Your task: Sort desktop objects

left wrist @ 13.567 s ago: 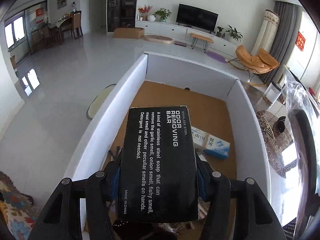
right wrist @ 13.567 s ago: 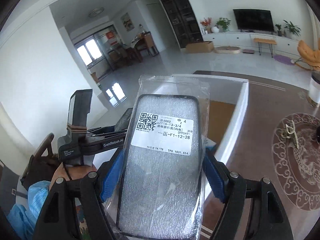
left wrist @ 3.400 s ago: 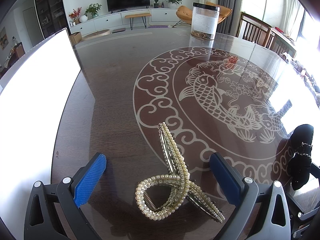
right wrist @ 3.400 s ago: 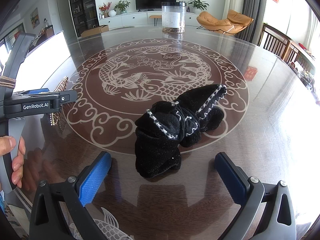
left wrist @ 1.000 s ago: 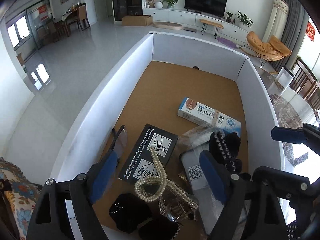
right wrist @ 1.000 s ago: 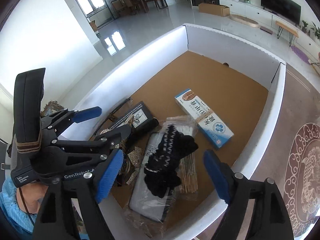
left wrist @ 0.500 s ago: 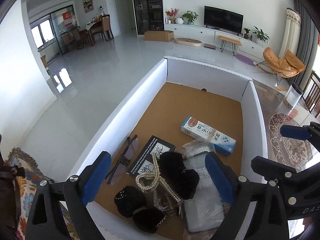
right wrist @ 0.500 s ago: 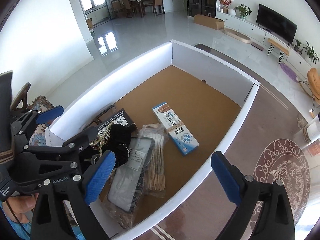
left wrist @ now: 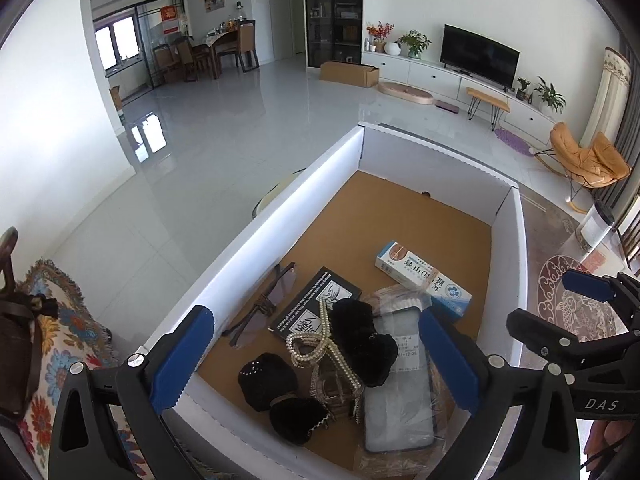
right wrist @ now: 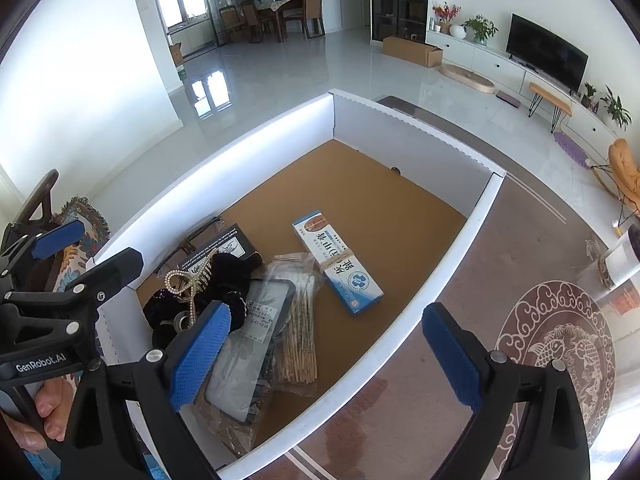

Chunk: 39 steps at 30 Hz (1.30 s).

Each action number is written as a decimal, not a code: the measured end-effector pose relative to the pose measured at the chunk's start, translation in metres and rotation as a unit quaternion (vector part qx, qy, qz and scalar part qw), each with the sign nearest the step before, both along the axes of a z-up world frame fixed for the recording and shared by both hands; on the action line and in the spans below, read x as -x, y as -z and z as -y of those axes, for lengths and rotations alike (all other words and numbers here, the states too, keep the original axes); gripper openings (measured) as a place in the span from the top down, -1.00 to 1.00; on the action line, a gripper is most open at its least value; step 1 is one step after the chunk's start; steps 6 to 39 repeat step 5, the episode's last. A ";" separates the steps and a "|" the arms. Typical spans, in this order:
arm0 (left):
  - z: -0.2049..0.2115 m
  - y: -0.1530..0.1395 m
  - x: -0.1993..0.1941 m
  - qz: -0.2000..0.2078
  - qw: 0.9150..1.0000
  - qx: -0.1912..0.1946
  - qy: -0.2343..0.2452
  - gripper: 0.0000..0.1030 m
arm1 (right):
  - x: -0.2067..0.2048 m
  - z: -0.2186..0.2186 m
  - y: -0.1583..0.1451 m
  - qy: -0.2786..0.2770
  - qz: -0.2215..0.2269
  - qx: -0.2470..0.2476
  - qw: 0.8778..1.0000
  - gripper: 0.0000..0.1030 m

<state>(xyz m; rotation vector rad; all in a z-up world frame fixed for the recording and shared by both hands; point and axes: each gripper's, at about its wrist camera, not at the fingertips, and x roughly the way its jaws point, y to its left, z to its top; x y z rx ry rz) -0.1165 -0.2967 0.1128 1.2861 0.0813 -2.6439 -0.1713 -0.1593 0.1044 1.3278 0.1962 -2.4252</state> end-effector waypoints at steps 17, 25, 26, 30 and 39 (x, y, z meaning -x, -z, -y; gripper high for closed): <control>-0.002 0.000 -0.005 -0.013 1.000 0.008 -0.008 -1.00 | 0.003 -0.001 -0.008 -0.001 -0.005 0.006 1.000 -0.89; -0.002 0.000 -0.005 -0.013 1.000 0.008 -0.008 -1.00 | 0.003 -0.001 -0.008 -0.001 -0.005 0.006 1.000 -0.89; -0.002 0.000 -0.005 -0.013 1.000 0.008 -0.008 -1.00 | 0.003 -0.001 -0.008 -0.001 -0.005 0.006 1.000 -0.89; -0.002 0.000 -0.005 -0.013 1.000 0.008 -0.008 -1.00 | 0.003 -0.001 -0.008 -0.001 -0.005 0.006 1.000 -0.89; -0.002 0.000 -0.005 -0.013 1.000 0.008 -0.008 -1.00 | 0.003 -0.001 -0.008 -0.001 -0.005 0.006 1.000 -0.89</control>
